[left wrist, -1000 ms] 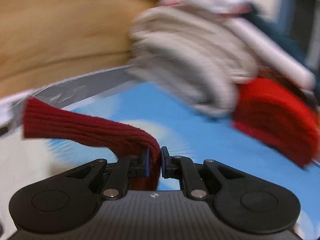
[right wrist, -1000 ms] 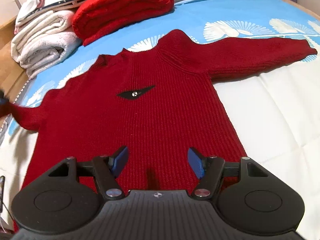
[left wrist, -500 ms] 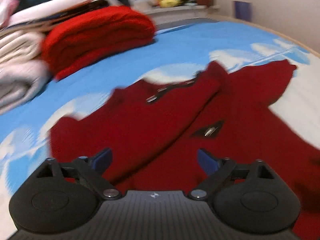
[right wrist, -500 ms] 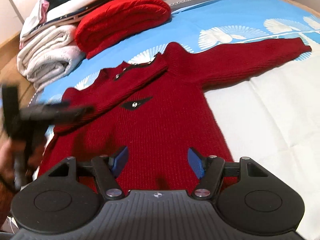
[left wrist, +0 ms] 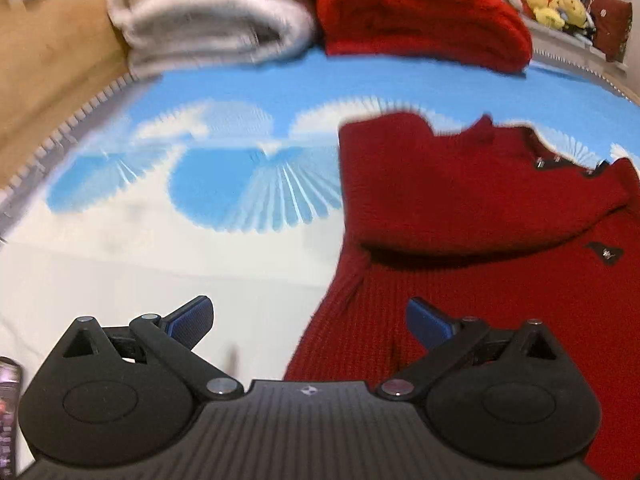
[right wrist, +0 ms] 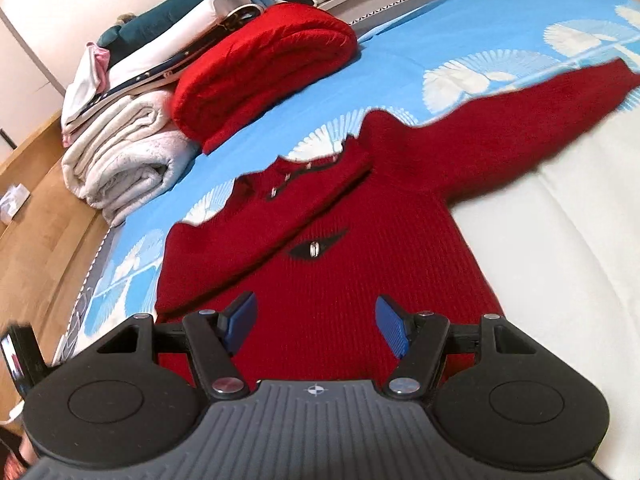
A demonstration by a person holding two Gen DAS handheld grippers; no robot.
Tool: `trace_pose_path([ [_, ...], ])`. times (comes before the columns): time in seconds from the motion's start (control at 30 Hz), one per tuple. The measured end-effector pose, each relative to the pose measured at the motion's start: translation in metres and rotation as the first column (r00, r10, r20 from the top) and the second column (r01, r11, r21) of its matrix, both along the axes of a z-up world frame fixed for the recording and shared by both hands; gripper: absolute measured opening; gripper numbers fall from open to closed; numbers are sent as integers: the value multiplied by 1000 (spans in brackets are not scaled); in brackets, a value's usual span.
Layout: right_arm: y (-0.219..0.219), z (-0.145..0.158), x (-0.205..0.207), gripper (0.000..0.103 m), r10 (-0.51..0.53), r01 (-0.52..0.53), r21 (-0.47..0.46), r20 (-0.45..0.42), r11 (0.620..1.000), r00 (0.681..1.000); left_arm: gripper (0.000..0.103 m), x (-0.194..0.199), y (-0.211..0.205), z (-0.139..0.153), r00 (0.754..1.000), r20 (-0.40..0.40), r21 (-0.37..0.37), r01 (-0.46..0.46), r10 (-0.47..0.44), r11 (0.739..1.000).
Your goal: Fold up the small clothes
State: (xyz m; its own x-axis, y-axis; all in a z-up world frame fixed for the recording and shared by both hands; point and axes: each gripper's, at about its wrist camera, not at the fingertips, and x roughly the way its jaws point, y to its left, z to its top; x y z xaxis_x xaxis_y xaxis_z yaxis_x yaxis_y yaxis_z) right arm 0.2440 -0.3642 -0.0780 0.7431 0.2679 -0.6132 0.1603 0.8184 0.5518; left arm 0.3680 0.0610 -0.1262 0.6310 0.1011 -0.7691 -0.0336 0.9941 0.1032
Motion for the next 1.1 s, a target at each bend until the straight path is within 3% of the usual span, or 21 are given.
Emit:
trace_pose_path([
  [0.1, -6, -2, 57, 67, -16, 16, -8, -14, 1000, 1000, 102, 18, 9, -11, 999, -48, -49, -14, 12, 999],
  [0.13, -8, -7, 79, 62, -26, 26, -2, -33, 1000, 999, 102, 23, 11, -14, 998, -56, -60, -23, 20, 998],
  [0.17, -9, -13, 102, 57, -34, 34, 8, -57, 999, 998, 102, 26, 13, -16, 998, -60, -70, -27, 23, 997],
  [0.3, -4, -48, 179, 56, -104, 109, 21, -163, 994, 981, 102, 38, 19, -18, 994, -71, -77, -88, 82, 993],
  [0.43, 6, -72, 221, 56, -178, 189, 38, -192, 981, 965, 102, 47, 32, -16, 988, -54, -143, -149, 142, 978],
  [0.47, 9, -77, 228, 52, -198, 208, 33, -198, 978, 960, 102, 48, 32, -17, 988, -56, -150, -150, 143, 977],
  [0.5, 12, -77, 232, 37, -215, 223, 21, -187, 975, 958, 102, 50, 32, -20, 987, -68, -151, -151, 143, 977],
  [0.53, 19, -74, 236, 9, -197, 200, -4, -181, 980, 964, 102, 52, 31, -21, 986, -82, -150, -159, 148, 976],
  [0.6, 35, -58, 236, 9, -161, 153, -68, -130, 986, 978, 102, 52, 30, -21, 984, -86, -183, -173, 159, 968],
  [0.67, 50, -28, 223, 8, -97, 96, -69, -23, 993, 995, 102, 51, 27, -17, 985, -71, -211, -169, 157, 963],
  [0.77, 52, 14, 195, 8, -77, 80, -33, 74, 996, 994, 102, 53, 22, -25, 978, -87, -135, -198, 187, 971],
  [0.83, 40, 23, 178, 8, -121, 124, -27, 91, 992, 988, 103, 57, 21, -35, 967, -128, -61, -227, 218, 972],
  [0.9, 23, 0, 175, 8, -172, 174, -53, 39, 983, 984, 103, 56, 25, -36, 962, -139, -81, -247, 235, 966],
  [0.97, 1, -55, 189, 8, -135, 136, -4, -143, 991, 980, 103, 54, 23, -32, 963, -128, -67, -246, 236, 967],
  [1.0, -8, -78, 191, 9, -146, 154, 17, -230, 988, 962, 103, 53, 22, -32, 966, -122, -52, -238, 230, 970],
  [1.03, -15, -94, 189, 9, -146, 163, 56, -234, 985, 961, 103, 52, 21, -32, 967, -115, -40, -231, 225, 972],
  [1.1, -17, -93, 183, 10, -91, 100, 54, -154, 994, 984, 103, 52, 19, -32, 970, -109, -25, -220, 216, 975],
])
